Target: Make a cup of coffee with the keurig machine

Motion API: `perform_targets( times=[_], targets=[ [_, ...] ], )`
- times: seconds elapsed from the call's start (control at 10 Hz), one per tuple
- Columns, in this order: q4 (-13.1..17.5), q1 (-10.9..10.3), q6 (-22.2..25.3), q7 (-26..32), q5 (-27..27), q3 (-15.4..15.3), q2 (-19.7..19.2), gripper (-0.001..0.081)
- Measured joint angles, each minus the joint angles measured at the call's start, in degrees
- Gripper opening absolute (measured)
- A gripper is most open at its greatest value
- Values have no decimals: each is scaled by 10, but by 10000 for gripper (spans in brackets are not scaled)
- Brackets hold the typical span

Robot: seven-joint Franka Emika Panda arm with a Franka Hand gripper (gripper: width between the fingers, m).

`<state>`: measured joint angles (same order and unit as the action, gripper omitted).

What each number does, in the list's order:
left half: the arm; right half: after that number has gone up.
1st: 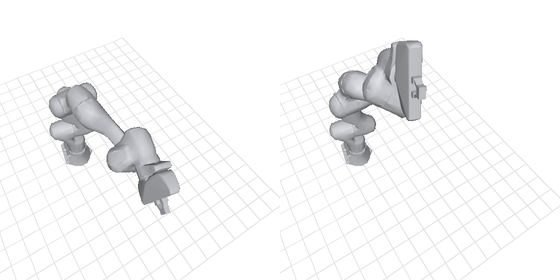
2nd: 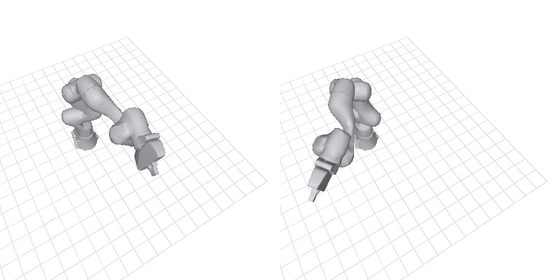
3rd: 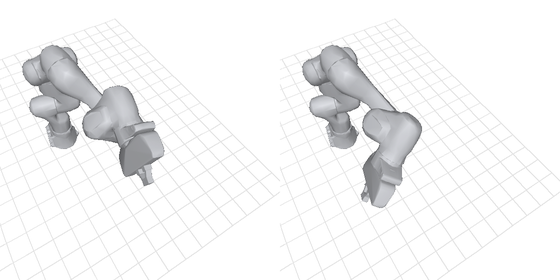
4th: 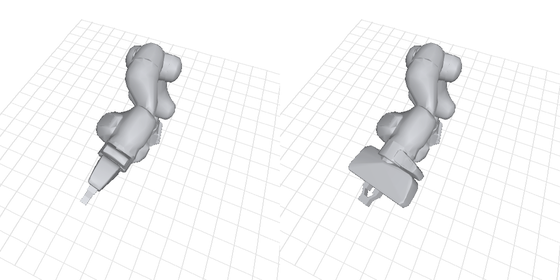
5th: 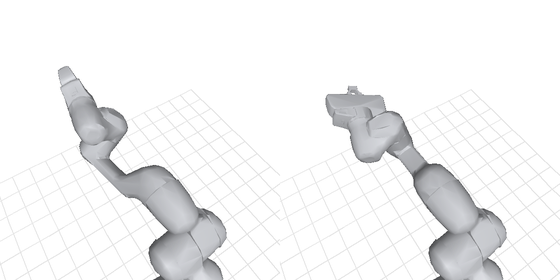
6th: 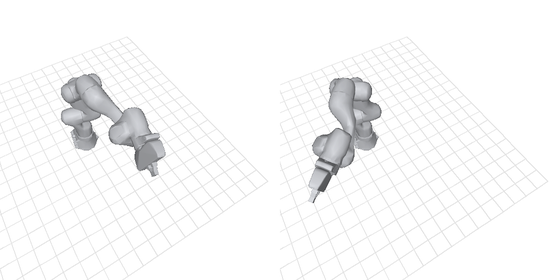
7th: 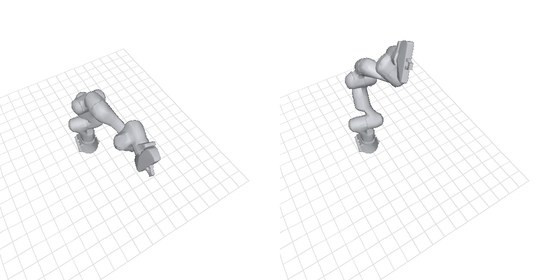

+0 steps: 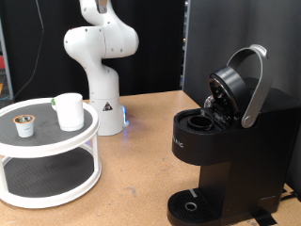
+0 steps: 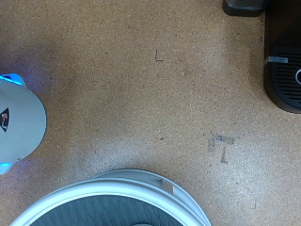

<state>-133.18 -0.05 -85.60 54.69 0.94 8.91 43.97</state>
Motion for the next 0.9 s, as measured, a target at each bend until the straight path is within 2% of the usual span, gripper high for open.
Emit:
perform_targets(
  times=[0.6, 0.7, 0.8, 0.9],
  targets=[
    [-3, 0, -14, 1, -6, 8, 1, 2],
    [-3, 1, -15, 1, -6, 12, 1, 112],
    [-3, 1, -15, 2, -5, 18, 0, 112],
    [-3, 1, -15, 3, -1, 25, 0, 320]
  ],
)
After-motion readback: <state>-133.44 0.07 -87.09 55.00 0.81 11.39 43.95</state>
